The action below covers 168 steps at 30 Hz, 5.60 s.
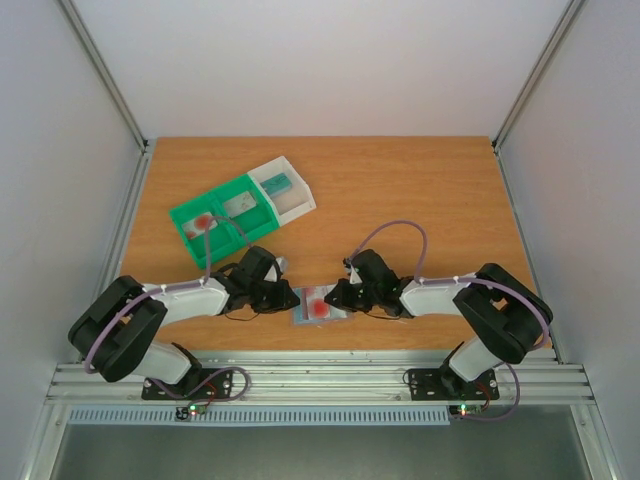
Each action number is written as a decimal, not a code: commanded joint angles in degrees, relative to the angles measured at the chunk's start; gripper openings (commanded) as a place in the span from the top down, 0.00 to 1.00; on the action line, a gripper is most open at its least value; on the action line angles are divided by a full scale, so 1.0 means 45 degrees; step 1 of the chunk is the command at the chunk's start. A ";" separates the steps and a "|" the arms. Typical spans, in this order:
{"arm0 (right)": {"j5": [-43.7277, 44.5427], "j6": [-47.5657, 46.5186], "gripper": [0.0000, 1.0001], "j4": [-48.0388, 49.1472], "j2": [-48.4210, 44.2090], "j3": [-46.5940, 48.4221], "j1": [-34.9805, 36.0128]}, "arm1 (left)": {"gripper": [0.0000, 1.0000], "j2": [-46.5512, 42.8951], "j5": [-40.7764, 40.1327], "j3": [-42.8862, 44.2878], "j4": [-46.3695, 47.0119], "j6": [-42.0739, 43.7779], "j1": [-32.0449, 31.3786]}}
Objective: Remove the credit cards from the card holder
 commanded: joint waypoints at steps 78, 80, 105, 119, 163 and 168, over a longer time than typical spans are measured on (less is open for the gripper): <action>-0.5895 -0.6466 0.99 -0.8615 -0.7128 0.2760 -0.1387 | 0.43 -0.5586 0.4450 0.3231 -0.5901 0.3215 0.0032; -0.6628 -0.6196 0.99 -0.8184 -0.7261 0.2714 -0.1395 | 0.44 -0.5762 0.4940 0.3291 -0.5811 0.3107 0.0042; -0.8666 -0.5355 0.99 -0.6531 -0.7518 0.2680 -0.1380 | 1.00 -0.6588 0.8006 0.2668 -0.3144 0.1771 0.0028; -0.4677 -0.4955 0.34 -0.8498 -0.8967 0.3238 -0.1370 | 1.00 -0.6812 0.3945 0.3400 -0.4404 0.1983 0.0053; -0.2729 -0.3233 0.01 -0.8954 -1.0586 0.2972 -0.1368 | 1.00 -0.4067 -0.9570 0.4568 -0.4812 0.1130 0.6748; -0.2526 -0.3251 0.01 -0.8933 -1.0449 0.3056 -0.1369 | 1.00 -0.2831 -0.9221 0.4292 -0.3608 0.0561 0.7045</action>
